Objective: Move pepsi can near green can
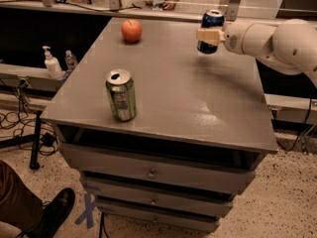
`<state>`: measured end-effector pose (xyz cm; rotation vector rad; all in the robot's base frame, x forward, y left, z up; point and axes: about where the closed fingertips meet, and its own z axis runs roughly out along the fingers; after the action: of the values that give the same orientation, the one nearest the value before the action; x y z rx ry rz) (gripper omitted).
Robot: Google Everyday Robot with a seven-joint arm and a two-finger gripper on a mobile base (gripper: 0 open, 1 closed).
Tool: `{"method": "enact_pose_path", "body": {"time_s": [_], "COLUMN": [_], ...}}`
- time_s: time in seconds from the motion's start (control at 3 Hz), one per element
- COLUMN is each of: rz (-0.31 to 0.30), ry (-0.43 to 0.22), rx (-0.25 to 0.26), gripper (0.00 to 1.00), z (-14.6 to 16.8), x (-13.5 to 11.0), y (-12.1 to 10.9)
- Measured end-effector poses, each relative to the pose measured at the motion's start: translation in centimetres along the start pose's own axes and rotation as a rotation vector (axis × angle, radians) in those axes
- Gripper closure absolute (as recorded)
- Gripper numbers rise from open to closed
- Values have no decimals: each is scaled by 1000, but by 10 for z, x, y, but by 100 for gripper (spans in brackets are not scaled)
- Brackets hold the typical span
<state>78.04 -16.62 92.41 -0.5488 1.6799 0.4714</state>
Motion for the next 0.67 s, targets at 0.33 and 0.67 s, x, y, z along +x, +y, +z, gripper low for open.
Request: {"method": "enact_pose_path", "body": {"time_s": [0.33,0.67], "rz": [16,32], "ry": [-29,-45], "rx": [-76,-161], "gripper": [100,100], "z": [-31,-53], "x": [-19,-24], "y": [40,93]}}
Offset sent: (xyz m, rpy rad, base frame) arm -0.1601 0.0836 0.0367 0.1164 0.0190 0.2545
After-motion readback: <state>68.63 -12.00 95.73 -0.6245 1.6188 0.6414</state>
